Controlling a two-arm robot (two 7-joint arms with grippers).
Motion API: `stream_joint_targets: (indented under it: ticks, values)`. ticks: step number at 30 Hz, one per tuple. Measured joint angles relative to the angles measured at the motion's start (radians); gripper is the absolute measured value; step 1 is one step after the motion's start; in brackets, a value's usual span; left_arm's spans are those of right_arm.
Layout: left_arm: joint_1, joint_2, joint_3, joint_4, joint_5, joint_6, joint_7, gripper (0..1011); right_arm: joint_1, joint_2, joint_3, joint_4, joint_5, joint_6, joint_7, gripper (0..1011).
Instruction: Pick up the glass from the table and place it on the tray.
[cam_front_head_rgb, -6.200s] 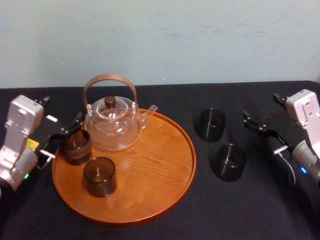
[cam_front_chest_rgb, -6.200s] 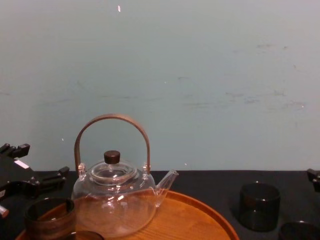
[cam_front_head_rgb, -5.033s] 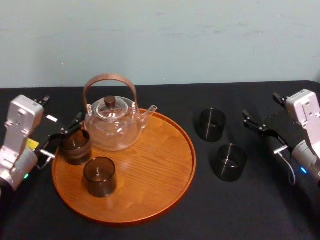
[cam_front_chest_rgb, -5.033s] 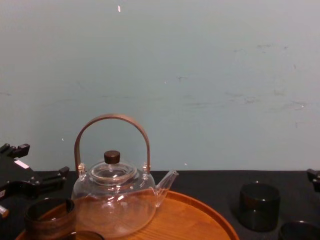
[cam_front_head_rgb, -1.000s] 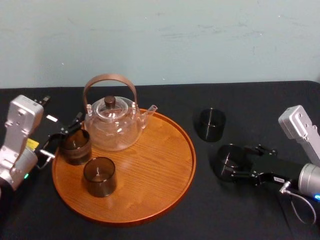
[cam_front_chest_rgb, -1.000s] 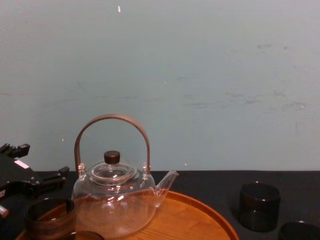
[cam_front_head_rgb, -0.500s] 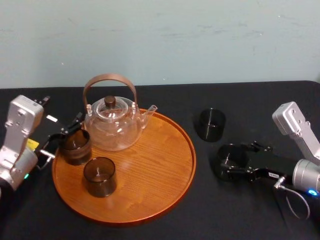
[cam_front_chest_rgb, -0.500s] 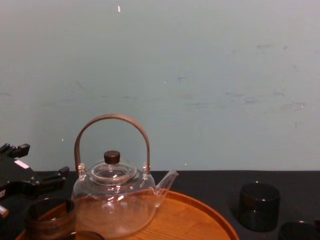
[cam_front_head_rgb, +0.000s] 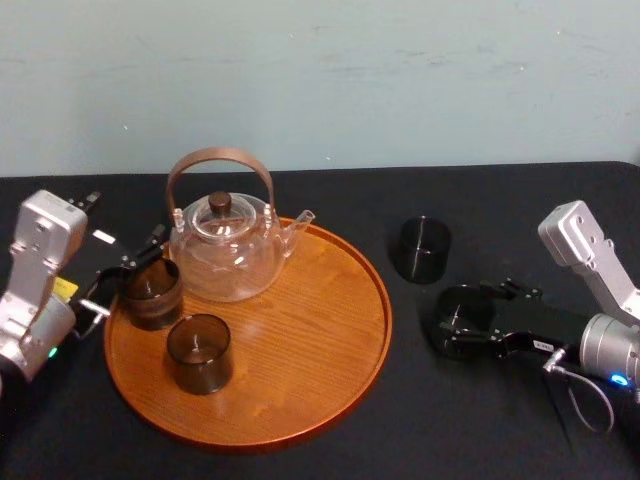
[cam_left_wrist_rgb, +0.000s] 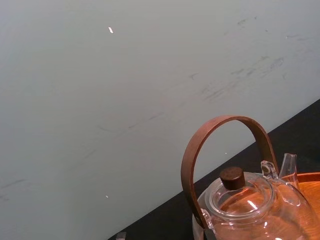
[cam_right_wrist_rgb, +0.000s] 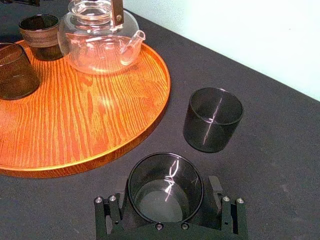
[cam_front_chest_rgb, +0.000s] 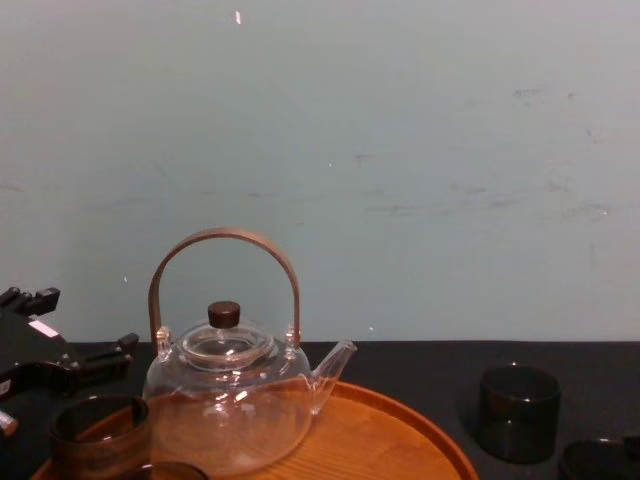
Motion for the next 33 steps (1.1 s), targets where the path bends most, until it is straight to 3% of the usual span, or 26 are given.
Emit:
stream_joint_targets:
  ticks: [6, 12, 33]
  values:
    - [0.0, 0.0, 0.0, 0.0, 0.0, 0.0, 0.0, 1001, -0.002, 0.001, 0.002, -0.002, 0.002, 0.0, 0.0, 996]
    - [0.0, 0.0, 0.0, 0.0, 0.0, 0.0, 0.0, 1001, -0.003, 0.002, 0.003, -0.003, 0.004, 0.0, 0.0, 900]
    - [0.0, 0.0, 0.0, 0.0, 0.0, 0.0, 0.0, 1001, -0.01, 0.006, 0.011, -0.014, 0.012, -0.007, 0.002, 900]
